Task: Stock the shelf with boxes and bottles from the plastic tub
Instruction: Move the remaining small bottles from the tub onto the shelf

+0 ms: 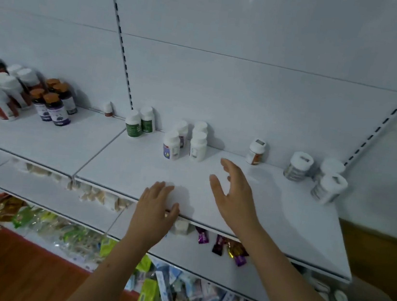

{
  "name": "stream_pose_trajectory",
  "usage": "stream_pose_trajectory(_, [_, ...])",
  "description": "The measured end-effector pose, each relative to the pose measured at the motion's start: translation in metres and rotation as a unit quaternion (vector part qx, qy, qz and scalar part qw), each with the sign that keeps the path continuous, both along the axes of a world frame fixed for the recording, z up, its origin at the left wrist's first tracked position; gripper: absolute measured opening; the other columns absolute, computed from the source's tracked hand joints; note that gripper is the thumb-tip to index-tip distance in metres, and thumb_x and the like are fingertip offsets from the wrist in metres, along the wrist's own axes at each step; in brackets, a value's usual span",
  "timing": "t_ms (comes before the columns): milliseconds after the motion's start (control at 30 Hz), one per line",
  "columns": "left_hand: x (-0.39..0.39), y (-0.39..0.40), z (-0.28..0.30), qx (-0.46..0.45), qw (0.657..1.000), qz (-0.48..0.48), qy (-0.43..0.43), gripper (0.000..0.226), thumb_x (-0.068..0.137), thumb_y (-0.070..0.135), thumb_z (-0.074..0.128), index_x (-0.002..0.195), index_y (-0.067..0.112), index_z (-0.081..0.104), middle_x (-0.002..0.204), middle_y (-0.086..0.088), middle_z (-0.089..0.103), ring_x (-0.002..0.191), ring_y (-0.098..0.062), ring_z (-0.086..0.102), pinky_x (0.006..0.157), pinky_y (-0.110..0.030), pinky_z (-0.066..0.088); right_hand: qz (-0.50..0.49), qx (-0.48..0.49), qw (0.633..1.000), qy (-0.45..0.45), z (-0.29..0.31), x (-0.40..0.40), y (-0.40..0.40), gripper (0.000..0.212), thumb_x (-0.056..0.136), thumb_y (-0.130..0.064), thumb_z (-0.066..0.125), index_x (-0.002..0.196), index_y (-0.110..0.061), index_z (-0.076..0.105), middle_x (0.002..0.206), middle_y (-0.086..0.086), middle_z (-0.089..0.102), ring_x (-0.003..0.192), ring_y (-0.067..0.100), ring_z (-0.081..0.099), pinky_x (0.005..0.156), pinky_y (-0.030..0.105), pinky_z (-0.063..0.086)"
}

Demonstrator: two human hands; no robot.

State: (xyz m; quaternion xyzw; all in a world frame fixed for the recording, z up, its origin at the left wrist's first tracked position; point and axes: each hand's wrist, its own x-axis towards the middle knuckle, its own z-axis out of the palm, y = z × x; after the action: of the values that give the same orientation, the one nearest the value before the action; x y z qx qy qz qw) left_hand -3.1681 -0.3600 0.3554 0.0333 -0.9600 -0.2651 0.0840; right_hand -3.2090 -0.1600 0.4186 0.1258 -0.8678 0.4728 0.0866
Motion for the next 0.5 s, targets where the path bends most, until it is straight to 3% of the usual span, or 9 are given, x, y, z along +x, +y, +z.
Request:
stream_pose_trajectory(133, [0.021, 0.084, 0.009, 0.036, 0.995, -0.092, 0.02, 0.052, 0.096, 0.041, 0.054, 0.141, 0.016, 0.05, 0.15, -0.007, 0.042, 0.14, -0.024, 0.036, 0.115, -0.04, 0.034, -0.009, 0.0, 0.999, 0.041, 0.02, 0.022, 0.069, 0.053, 0.099, -0.05, 0.047, 0.146, -0.028, 0.038, 0.147, -0.016, 0.043, 0.133, 0.004, 0.041, 0.112, 0.034, 0.038])
stream_pose_trajectory(300, [0.041, 0.208, 0.018, 0.069, 0.974, -0.212, 0.052, 0.05, 0.097, 0.044, 0.047, 0.143, 0.024, 0.046, 0.148, 0.004, 0.039, 0.138, -0.012, 0.034, 0.11, -0.029, 0.04, -0.056, 0.023, 0.996, 0.059, 0.034, 0.058, 0.189, 0.057, 0.098, -0.053, 0.044, 0.148, -0.028, 0.036, 0.15, -0.012, 0.041, 0.133, 0.004, 0.04, 0.111, 0.033, 0.038])
stream_pose_trajectory(367, [0.051, 0.263, 0.02, 0.073, 0.962, -0.255, 0.063, 0.049, 0.097, 0.044, 0.044, 0.141, 0.024, 0.047, 0.144, 0.006, 0.043, 0.135, -0.01, 0.037, 0.107, -0.032, 0.043, -0.089, 0.03, 0.994, 0.061, 0.035, 0.078, 0.247, 0.057, 0.098, -0.052, 0.045, 0.148, -0.027, 0.036, 0.15, -0.01, 0.042, 0.132, 0.001, 0.039, 0.109, 0.028, 0.037])
stream_pose_trajectory(500, [0.078, 0.373, 0.018, 0.072, 0.932, -0.35, 0.062, 0.042, 0.098, 0.039, 0.045, 0.137, 0.023, 0.051, 0.137, 0.007, 0.047, 0.13, -0.009, 0.042, 0.11, -0.026, 0.037, -0.173, 0.038, 0.983, 0.046, 0.025, 0.122, 0.365, 0.059, 0.098, -0.053, 0.044, 0.148, -0.023, 0.038, 0.149, -0.009, 0.043, 0.135, 0.001, 0.038, 0.112, 0.027, 0.035])
